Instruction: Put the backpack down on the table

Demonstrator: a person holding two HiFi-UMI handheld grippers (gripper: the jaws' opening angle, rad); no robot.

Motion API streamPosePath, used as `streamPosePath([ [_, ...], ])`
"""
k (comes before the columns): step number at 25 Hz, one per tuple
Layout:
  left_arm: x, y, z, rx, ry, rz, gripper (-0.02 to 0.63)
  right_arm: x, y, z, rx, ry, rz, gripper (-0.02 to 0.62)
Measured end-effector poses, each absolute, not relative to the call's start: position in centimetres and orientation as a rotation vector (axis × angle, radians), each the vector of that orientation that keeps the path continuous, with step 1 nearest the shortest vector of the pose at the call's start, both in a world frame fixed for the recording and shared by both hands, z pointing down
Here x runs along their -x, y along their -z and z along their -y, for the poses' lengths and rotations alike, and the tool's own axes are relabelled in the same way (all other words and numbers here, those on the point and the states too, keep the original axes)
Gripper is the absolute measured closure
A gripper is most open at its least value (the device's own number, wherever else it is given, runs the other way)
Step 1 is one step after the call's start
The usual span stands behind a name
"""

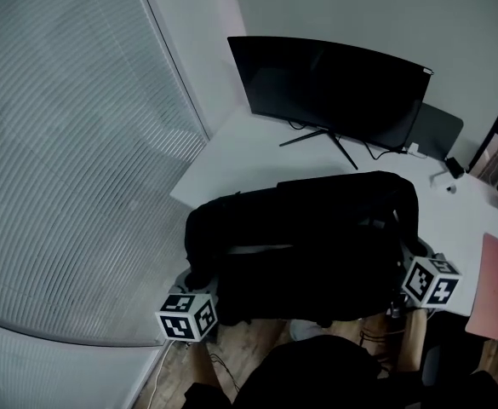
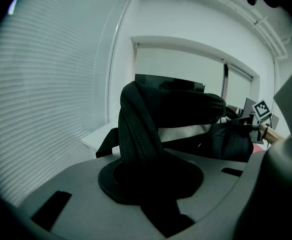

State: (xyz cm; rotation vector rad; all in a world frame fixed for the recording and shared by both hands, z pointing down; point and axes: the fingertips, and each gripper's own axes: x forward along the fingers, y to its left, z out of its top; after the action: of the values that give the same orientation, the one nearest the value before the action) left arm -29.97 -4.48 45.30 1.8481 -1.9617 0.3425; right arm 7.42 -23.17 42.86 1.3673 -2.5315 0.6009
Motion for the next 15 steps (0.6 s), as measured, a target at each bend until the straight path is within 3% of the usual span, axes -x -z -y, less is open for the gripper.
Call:
streamPosePath([
  [15,34.1,-44.5,14.1,-1.887,-0.306,1.808,0.508,-4.2,-40.6,30.8,-1.415,-0.703,2.455,0.557],
])
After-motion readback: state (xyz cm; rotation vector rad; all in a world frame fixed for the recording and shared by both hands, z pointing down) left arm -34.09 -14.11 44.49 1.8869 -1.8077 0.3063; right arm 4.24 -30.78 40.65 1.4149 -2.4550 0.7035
